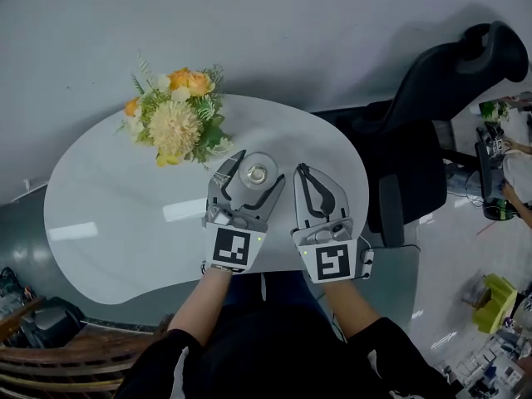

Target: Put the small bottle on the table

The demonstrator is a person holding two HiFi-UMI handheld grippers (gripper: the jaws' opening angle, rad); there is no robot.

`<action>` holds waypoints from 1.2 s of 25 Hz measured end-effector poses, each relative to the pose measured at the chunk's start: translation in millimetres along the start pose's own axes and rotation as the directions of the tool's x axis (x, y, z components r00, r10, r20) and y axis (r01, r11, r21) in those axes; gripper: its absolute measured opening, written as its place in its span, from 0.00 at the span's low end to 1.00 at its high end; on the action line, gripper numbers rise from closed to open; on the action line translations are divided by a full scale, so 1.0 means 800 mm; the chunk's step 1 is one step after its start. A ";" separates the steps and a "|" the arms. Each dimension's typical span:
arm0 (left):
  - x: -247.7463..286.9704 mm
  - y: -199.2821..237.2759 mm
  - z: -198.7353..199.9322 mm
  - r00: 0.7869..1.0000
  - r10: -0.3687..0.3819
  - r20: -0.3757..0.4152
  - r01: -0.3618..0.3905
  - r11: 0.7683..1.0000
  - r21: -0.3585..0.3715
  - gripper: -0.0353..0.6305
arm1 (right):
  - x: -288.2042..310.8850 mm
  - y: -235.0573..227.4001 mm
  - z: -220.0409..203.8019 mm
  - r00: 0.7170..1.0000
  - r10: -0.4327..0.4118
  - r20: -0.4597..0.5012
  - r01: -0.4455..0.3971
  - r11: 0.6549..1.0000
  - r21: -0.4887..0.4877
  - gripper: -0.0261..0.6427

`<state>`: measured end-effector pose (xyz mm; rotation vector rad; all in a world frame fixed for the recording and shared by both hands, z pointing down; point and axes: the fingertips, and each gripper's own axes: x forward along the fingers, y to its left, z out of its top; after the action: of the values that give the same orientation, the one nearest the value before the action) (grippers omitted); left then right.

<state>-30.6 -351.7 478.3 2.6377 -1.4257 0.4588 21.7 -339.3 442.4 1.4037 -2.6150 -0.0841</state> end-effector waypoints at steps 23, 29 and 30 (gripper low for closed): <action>0.119 0.010 -0.087 0.995 -0.036 -0.097 0.037 0.999 0.002 0.55 | 0.055 -0.047 -0.114 0.990 -0.022 -0.137 0.031 0.997 0.064 0.07; 0.136 0.008 -0.105 0.990 -0.041 -0.135 0.042 0.999 0.006 0.55 | 0.060 -0.051 -0.132 0.985 -0.016 -0.170 0.032 0.995 0.094 0.07; 0.138 0.007 -0.106 0.989 -0.041 -0.141 0.042 0.999 0.003 0.55 | 0.060 -0.051 -0.134 0.984 -0.015 -0.176 0.033 0.995 0.098 0.07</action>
<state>3.0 -422.9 593.2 2.5760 -1.3274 0.6327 48.1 -398.7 548.7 1.4048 -2.4893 0.1637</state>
